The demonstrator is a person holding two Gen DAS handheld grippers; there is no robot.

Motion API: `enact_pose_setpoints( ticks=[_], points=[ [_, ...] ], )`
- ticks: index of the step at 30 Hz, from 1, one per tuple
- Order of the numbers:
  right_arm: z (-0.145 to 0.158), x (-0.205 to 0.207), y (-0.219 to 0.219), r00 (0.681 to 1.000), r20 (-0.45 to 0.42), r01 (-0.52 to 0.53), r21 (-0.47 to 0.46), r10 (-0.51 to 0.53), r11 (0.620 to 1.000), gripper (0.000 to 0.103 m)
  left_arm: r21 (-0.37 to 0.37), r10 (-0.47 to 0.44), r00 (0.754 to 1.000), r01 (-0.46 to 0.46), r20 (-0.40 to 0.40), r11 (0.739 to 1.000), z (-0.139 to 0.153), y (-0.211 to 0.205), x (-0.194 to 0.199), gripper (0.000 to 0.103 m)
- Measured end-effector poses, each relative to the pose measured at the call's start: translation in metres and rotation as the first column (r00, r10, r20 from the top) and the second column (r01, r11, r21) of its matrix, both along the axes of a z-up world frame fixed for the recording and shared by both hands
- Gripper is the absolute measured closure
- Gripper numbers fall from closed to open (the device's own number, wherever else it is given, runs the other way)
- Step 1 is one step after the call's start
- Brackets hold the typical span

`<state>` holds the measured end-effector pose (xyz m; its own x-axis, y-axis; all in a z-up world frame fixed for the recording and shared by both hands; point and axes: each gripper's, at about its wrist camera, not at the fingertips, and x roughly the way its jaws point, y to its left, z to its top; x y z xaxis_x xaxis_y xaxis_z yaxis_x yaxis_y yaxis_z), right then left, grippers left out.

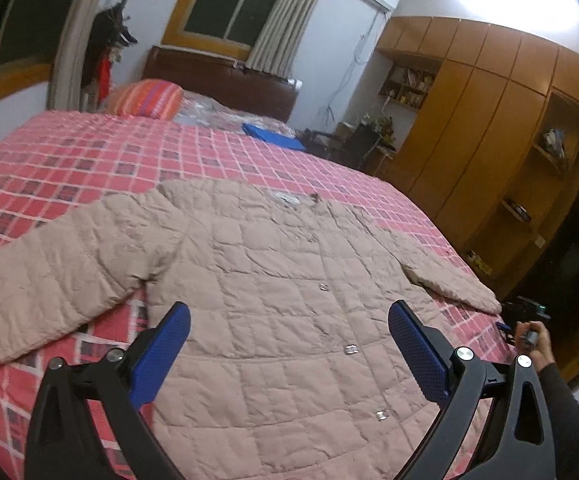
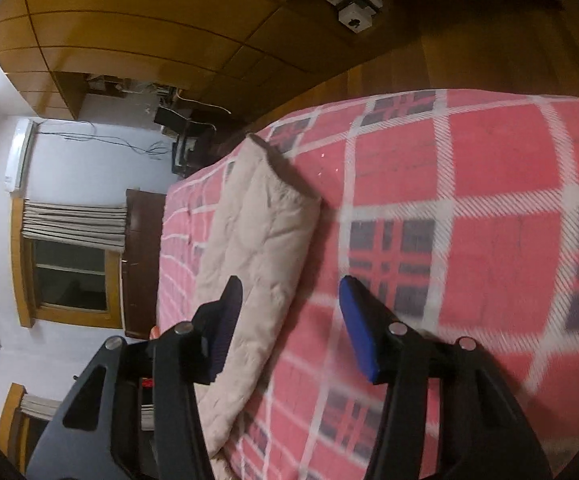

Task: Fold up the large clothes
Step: 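Grasp the jacket sleeve cuff with the right gripper and lift it, then fold the held sleeve across the jacket body with the right gripper and release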

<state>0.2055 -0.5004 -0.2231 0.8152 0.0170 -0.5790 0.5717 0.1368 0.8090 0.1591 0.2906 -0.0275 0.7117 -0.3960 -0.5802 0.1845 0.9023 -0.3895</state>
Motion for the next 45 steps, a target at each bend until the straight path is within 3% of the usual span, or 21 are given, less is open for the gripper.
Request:
enact_pose_setpoints(
  ticks=[9,12,14,18,22,27,33,39,43,45],
  points=[
    [0.006,0.04,-0.013,1.0,-0.019,-0.024,-0.052,0.023,0.998,0.054,-0.069,-0.064,0.997,0.06,-0.052,0.996,-0.009,-0.006,0.022,0.004],
    [0.003,0.049,-0.019,0.998,-0.01,-0.056,-0.033,0.056,0.998,0.079,-0.069,-0.053,0.996,0.048,-0.072,0.996,-0.01,-0.002,0.023,0.004],
    [0.008,0.058,-0.023,0.998,-0.019,-0.065,-0.049,0.064,0.997,0.087,-0.098,-0.057,0.995,0.049,-0.083,0.994,-0.01,0.004,0.023,0.004],
    [0.058,0.065,-0.009,0.996,0.008,-0.086,-0.165,0.089,0.983,0.093,-0.092,-0.022,0.997,0.015,-0.075,0.996,-0.006,0.017,0.018,0.004],
    [0.127,0.081,0.02,0.988,0.045,-0.128,-0.326,0.151,0.937,0.094,-0.07,-0.014,0.997,0.009,-0.075,0.998,0.001,0.022,0.013,0.004],
    [0.204,0.107,0.083,0.96,0.081,-0.196,-0.494,0.269,0.847,0.094,-0.049,-0.024,0.999,0.022,-0.046,0.999,0.011,0.023,0.004,0.004],
    [0.26,0.141,0.164,0.906,0.082,-0.28,-0.618,0.415,0.735,0.093,-0.071,-0.021,0.999,0.019,-0.029,0.997,0.018,0.026,0.0,0.004],
    [0.277,0.164,0.263,0.815,0.009,-0.397,-0.72,0.58,0.569,0.093,-0.081,-0.028,1.0,0.027,-0.014,0.996,0.024,0.027,0.005,0.004],
    [0.269,0.174,0.344,0.744,-0.063,-0.466,-0.762,0.665,0.45,0.093,-0.083,-0.035,0.999,0.034,-0.011,0.996,0.028,0.027,0.013,0.004],
    [0.256,0.182,0.39,0.701,-0.127,-0.509,-0.778,0.701,0.368,0.093,-0.079,-0.034,0.999,0.033,-0.011,0.996,0.028,0.027,0.018,0.004]
  ],
)
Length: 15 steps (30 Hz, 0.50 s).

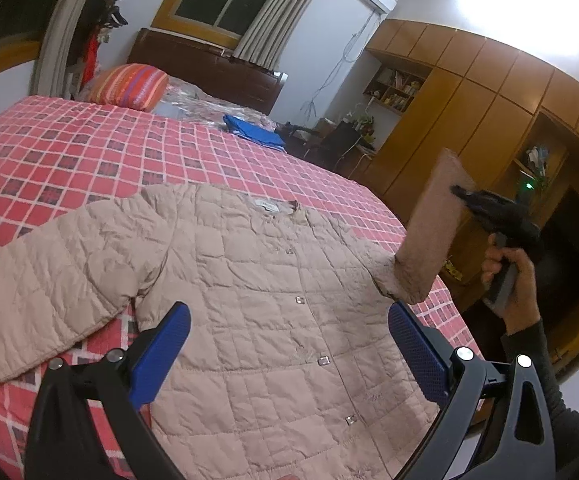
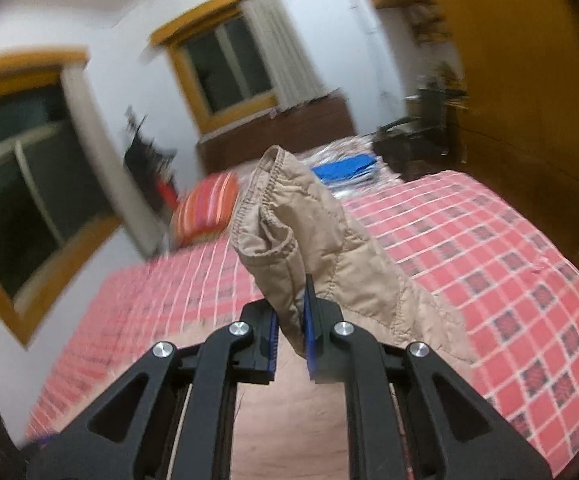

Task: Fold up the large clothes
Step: 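Fold the held sleeve across the jacket body with the right gripper and release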

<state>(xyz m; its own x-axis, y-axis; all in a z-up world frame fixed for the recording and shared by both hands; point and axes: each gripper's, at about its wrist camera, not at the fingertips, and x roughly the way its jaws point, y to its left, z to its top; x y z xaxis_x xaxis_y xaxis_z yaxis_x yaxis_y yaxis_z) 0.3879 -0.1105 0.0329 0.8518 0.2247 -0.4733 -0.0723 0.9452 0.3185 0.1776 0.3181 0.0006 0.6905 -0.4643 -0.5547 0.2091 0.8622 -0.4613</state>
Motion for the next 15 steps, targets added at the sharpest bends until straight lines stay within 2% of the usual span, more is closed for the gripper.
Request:
enact_pose_setpoints(
  ticks=[5,12,14,15],
  points=[
    [-0.054,0.024,0.089,0.988,-0.123,-0.116,-0.154,0.098,0.981,0.093,-0.036,-0.011,0.999,0.01,-0.036,0.999,-0.01,0.0,0.025,0.004],
    [-0.149,0.039,0.167,0.936,-0.297,-0.278,-0.302,0.188,0.912,0.089,-0.087,-0.027,0.994,0.018,-0.107,0.996,-0.031,-0.002,0.069,0.004],
    [-0.168,0.04,0.173,0.913,-0.347,-0.325,-0.301,0.215,0.897,0.074,-0.14,-0.048,0.988,0.027,-0.149,0.99,-0.04,-0.002,0.089,0.004],
    [-0.173,0.038,0.177,0.905,-0.36,-0.341,-0.293,0.227,0.893,0.058,-0.175,-0.06,0.984,0.03,-0.168,0.984,-0.044,-0.002,0.097,0.004]
  ],
)
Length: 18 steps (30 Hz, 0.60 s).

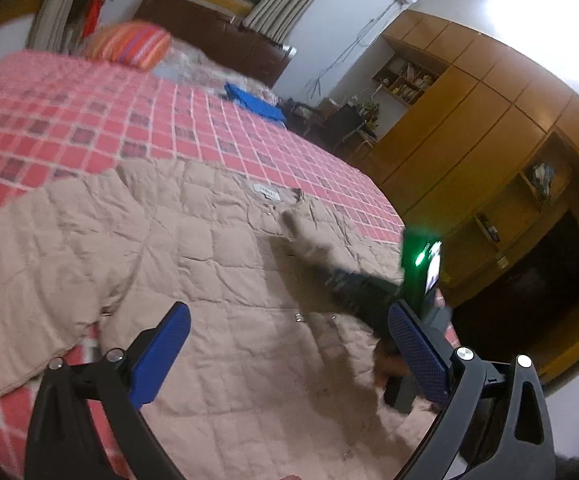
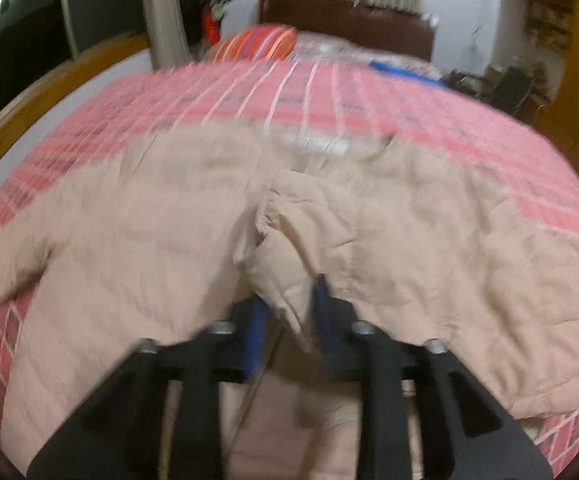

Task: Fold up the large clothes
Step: 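Fold the held sleeve across the jacket body with the right gripper and release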

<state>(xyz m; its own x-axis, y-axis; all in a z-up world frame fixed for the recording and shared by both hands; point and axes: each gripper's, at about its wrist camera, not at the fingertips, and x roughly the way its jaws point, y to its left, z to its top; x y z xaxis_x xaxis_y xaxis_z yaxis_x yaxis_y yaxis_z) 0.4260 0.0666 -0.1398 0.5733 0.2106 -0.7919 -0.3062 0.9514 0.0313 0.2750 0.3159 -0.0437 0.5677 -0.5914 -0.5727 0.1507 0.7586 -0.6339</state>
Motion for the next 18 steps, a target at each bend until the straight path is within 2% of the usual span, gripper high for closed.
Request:
enact_pose_setpoints(
  ticks=[1,4,6,10,13,15,18],
  points=[
    [-0.002,-0.005,0.001,1.0,-0.005,-0.008,0.002,0.008,1.0,0.045,-0.044,-0.012,1.0,0.011,-0.029,0.999,-0.007,-0.001,0.011,0.004],
    [0.009,-0.034,-0.009,0.998,0.055,0.003,0.003,-0.004,1.0,0.03,-0.143,-0.04,0.992,0.023,-0.119,0.989,-0.029,-0.009,0.043,0.004],
    [0.016,-0.054,-0.025,0.997,0.069,0.018,0.028,-0.02,0.999,0.028,-0.186,-0.078,0.982,0.046,-0.17,0.981,-0.046,-0.025,0.065,0.004],
    [0.024,-0.092,-0.063,0.997,0.055,0.055,0.123,-0.062,0.991,0.025,-0.218,-0.162,0.953,0.107,-0.255,0.97,-0.077,-0.071,0.097,0.004],
    [0.028,-0.121,-0.086,0.994,0.035,0.092,0.196,-0.1,0.976,0.023,-0.231,-0.183,0.934,0.113,-0.308,0.966,-0.098,-0.096,0.118,0.004],
    [0.029,-0.135,-0.098,0.991,0.031,0.118,0.238,-0.129,0.964,0.023,-0.216,-0.188,0.916,0.115,-0.354,0.97,-0.11,-0.11,0.129,0.004],
    [0.033,-0.149,-0.106,0.987,0.037,0.138,0.285,-0.155,0.949,0.022,-0.171,-0.158,0.912,0.099,-0.378,0.98,-0.114,-0.118,0.139,0.007]
  ],
)
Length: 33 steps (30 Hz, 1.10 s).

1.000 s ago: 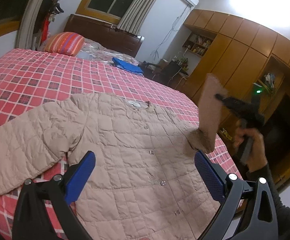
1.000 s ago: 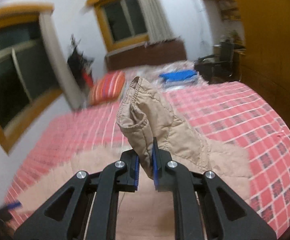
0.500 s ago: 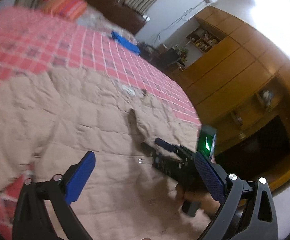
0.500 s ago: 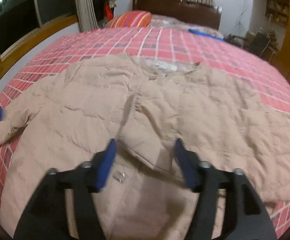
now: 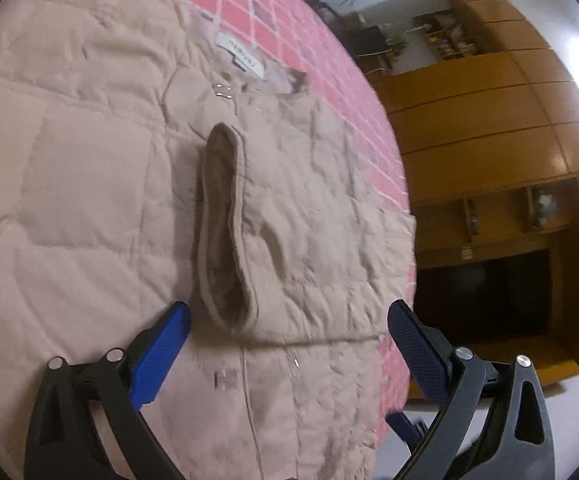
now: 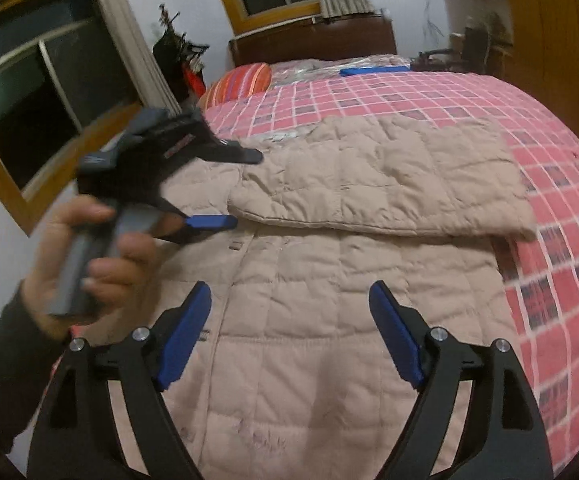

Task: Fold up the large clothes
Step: 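Fold the held sleeve across the jacket body with the right gripper and release, then grasp the other sleeve with the left gripper and fold it across the body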

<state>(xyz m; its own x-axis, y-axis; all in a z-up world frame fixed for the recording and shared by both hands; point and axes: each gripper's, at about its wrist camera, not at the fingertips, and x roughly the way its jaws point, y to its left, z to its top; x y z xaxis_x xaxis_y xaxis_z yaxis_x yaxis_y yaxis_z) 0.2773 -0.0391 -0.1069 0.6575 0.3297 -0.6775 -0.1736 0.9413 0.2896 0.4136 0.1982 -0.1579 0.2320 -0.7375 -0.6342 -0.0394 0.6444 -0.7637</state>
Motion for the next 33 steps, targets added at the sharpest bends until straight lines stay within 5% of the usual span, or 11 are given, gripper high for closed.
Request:
enact_pose_setpoints(
  ticks=[2,4,8,16,20,27,33],
  points=[
    [0.003,-0.01,-0.004,1.0,0.009,0.006,0.019,-0.006,1.0,0.022,0.057,-0.001,1.0,0.002,-0.005,0.998,0.003,-0.004,0.004,0.03],
    [0.005,-0.017,-0.006,1.0,0.016,0.008,0.033,-0.008,0.999,0.022,0.108,-0.003,1.0,0.004,-0.016,0.994,0.003,-0.003,0.011,0.082],
    [0.002,-0.025,-0.007,1.0,0.007,0.011,0.063,-0.011,0.998,0.022,0.135,-0.017,1.0,0.013,0.026,0.991,0.02,0.004,0.013,0.089],
    [0.0,-0.033,-0.004,1.0,0.001,0.0,0.099,0.0,0.995,0.022,0.186,-0.044,0.962,-0.007,0.268,0.983,0.141,0.05,-0.004,0.092],
    [-0.001,-0.031,0.0,1.0,-0.001,-0.014,0.119,0.014,0.993,0.022,0.233,0.004,0.949,-0.082,0.316,0.969,0.168,0.092,-0.008,0.092],
    [0.0,-0.03,0.009,0.999,-0.001,-0.044,0.121,0.044,0.992,0.022,0.257,0.081,0.958,-0.155,0.275,0.954,0.138,0.155,-0.012,0.094],
    [-0.002,-0.027,0.013,0.999,-0.009,-0.048,0.127,0.05,0.991,0.022,0.279,0.123,0.983,-0.157,0.136,0.948,0.06,0.186,-0.015,0.094]
  ],
)
